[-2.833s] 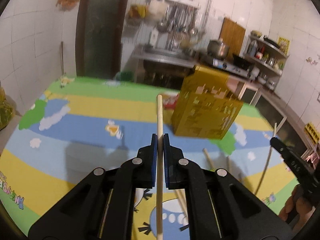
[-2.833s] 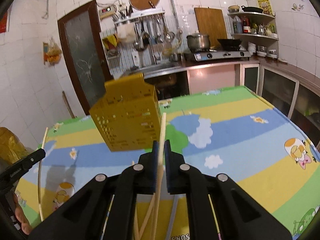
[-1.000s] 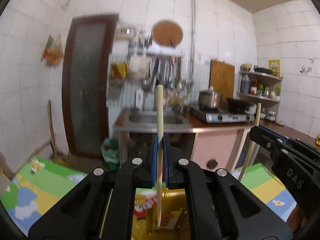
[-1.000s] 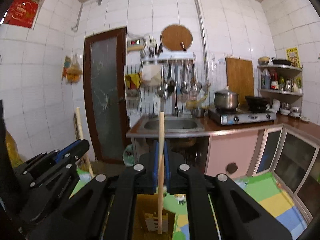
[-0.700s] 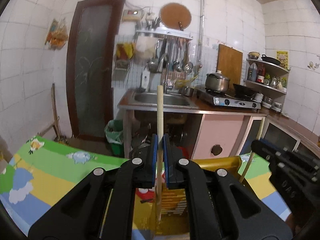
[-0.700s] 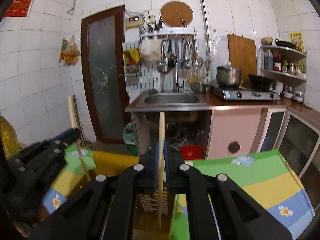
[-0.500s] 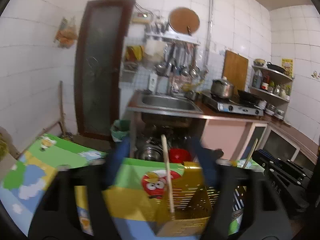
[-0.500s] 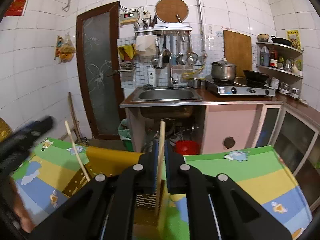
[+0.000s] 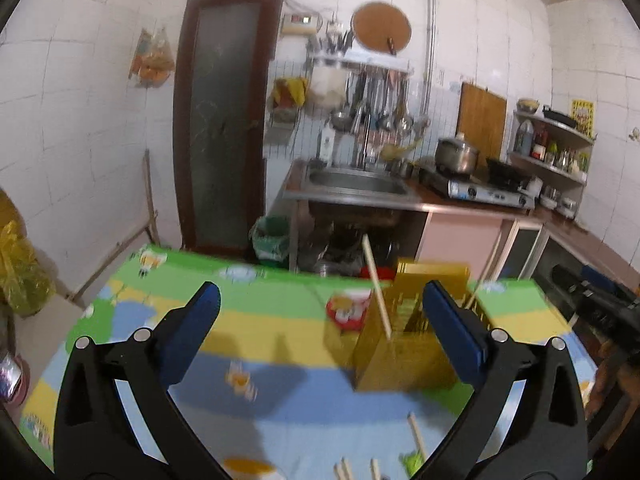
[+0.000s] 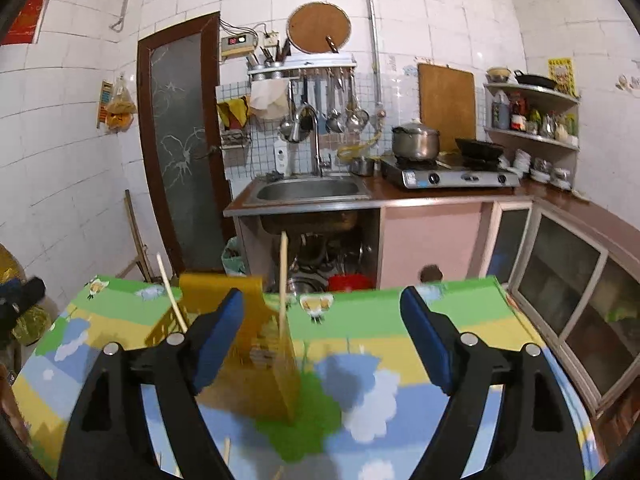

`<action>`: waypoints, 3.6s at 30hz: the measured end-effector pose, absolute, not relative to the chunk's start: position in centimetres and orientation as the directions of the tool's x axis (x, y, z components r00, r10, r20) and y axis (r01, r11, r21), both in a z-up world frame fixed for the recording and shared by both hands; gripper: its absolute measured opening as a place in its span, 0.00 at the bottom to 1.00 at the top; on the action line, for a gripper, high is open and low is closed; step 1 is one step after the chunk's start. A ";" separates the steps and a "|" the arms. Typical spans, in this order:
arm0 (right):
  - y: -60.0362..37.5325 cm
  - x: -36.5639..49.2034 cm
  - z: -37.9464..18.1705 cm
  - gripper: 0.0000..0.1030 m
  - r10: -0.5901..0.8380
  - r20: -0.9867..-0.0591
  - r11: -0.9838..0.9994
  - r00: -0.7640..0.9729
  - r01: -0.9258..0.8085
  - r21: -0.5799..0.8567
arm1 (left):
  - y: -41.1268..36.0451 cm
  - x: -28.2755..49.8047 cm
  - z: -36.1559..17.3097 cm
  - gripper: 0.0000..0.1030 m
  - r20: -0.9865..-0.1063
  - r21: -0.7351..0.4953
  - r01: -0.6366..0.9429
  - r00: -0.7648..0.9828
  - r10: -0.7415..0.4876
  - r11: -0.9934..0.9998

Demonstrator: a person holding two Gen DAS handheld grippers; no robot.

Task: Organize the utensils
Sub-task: 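Open both grippers to release the chopsticks inside the caddy, then move both open grippers back down to the remaining utensils, then grasp a wooden chopstick with the left gripper while the right gripper grasps the blue spoon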

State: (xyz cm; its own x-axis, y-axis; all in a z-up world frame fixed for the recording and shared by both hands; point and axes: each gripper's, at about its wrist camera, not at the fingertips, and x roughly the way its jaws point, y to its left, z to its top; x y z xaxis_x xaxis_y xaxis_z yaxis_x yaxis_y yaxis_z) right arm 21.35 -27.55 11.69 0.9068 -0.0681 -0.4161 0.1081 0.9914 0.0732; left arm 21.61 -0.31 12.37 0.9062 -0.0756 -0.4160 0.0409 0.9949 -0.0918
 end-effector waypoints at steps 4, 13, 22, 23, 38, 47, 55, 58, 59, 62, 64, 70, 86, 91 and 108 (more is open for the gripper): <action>-27.9 18.8 9.0 0.78 -0.088 -0.466 0.992 0.880 0.122 0.043 | 0.6 20.0 9.2 0.95 -0.464 -0.076 0.007 0.885 -0.041 0.997; -26.9 15.3 2.3 0.78 -0.096 -0.594 0.990 0.799 0.139 0.028 | 1.4 17.9 2.3 0.95 -0.615 -0.077 -0.019 0.788 -0.032 0.997; -25.3 14.5 -3.6 0.78 -0.061 -0.715 0.989 0.697 0.140 0.052 | 0.1 18.0 -3.7 0.95 -0.727 -0.040 -0.022 0.687 -0.014 0.999; -25.1 14.4 -4.3 0.78 -0.061 -0.726 0.989 0.685 0.141 0.051 | -0.1 18.0 -3.9 0.95 -0.727 -0.032 -0.020 0.686 -0.009 0.999; -23.5 14.2 -6.8 0.78 -0.069 -0.786 0.991 0.614 0.132 0.016 | -0.8 18.7 -6.6 0.95 -0.788 -0.005 0.003 0.616 -0.006 1.000; -23.7 14.4 -6.8 0.78 -0.065 -0.788 0.991 0.613 0.133 0.022 | -0.7 18.9 -6.7 0.96 -0.792 -0.017 -0.003 0.611 -0.012 1.000; -23.7 14.5 -6.9 0.78 -0.069 -0.788 0.991 0.612 0.134 0.018 | -1.5 19.0 -7.0 0.96 -0.806 0.015 0.011 0.592 0.005 1.000; -23.7 14.5 -6.9 0.78 -0.070 -0.788 0.991 0.612 0.134 0.016 | -1.5 19.0 -7.1 0.96 -0.809 0.012 0.011 0.588 0.003 1.000; -23.7 14.5 -6.9 0.78 -0.070 -0.788 0.991 0.612 0.134 0.016 | -1.5 19.0 -7.1 0.96 -0.809 0.012 0.011 0.587 0.003 1.000; -23.7 14.5 -6.9 0.78 -0.074 -0.788 0.991 0.611 0.135 0.012 | -1.6 19.1 -7.2 0.96 -0.811 0.015 0.011 0.585 0.006 1.000; -23.6 14.5 -6.9 0.78 -0.079 -0.788 0.991 0.610 0.135 0.006 | -1.6 19.1 -7.2 0.96 -0.812 0.016 0.011 0.583 0.007 1.000; -23.5 14.2 -6.8 0.78 -0.096 -0.788 0.987 0.607 0.160 0.003 | -1.6 19.2 -7.3 0.96 -0.814 0.012 0.011 0.581 0.004 1.000; -22.2 13.5 -6.3 0.37 -0.083 -0.791 0.985 0.606 0.169 0.027 | -2.9 18.4 -6.3 0.55 -0.826 -0.011 0.016 0.563 -0.018 1.000; -22.2 13.8 -6.2 0.26 -0.082 -0.793 0.985 0.603 0.170 0.028 | -3.8 18.7 -6.1 0.40 -0.834 0.003 0.025 0.551 -0.011 1.000; -22.3 14.8 -5.7 0.07 -0.027 -0.772 0.986 0.635 0.142 0.083 | -3.8 19.0 -5.8 0.07 -0.815 -0.052 0.031 0.577 -0.060 0.998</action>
